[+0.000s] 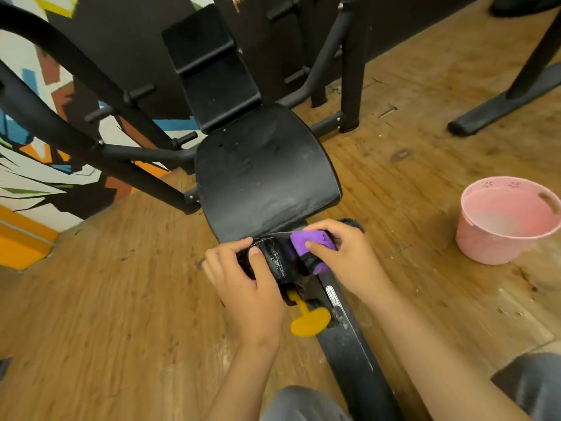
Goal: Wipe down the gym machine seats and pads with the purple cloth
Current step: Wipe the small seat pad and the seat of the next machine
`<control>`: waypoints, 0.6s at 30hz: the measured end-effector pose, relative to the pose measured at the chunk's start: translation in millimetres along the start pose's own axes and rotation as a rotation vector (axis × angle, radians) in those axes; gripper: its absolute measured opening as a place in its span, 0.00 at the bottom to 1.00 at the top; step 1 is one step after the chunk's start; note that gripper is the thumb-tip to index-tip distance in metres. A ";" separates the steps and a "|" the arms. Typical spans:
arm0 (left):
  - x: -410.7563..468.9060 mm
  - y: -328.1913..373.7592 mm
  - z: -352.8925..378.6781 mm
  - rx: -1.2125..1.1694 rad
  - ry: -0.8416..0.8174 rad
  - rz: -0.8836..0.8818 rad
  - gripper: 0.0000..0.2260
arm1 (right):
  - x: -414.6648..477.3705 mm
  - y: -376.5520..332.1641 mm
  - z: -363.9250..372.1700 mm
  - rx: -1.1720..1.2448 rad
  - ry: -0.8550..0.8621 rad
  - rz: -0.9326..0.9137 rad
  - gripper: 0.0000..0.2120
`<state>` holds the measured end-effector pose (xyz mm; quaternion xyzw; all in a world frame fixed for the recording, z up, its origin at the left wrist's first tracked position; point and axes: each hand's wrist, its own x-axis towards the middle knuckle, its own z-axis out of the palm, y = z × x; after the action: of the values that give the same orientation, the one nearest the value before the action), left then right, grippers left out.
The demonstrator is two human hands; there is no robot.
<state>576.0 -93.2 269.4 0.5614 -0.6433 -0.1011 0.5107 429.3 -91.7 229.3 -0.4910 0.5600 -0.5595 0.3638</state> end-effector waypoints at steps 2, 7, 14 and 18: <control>3.5 3.9 -4.1 0.011 -0.038 -0.020 0.04 | 11.4 7.5 -9.1 -0.151 0.000 -0.001 0.09; 9.3 14.1 -2.3 0.083 -0.017 -0.072 0.07 | 20.8 10.2 -18.4 -0.267 0.102 0.092 0.08; 6.9 16.8 8.5 0.177 0.047 -0.035 0.05 | -4.3 -53.1 6.0 0.048 -0.020 -0.109 0.07; 5.6 14.5 8.4 0.199 0.055 -0.018 0.05 | 9.9 -36.3 -1.3 -0.159 -0.083 0.015 0.08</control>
<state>561.4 -96.5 278.8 0.6176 -0.6308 -0.0257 0.4691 430.8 -96.8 266.6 -0.5368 0.5909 -0.4894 0.3509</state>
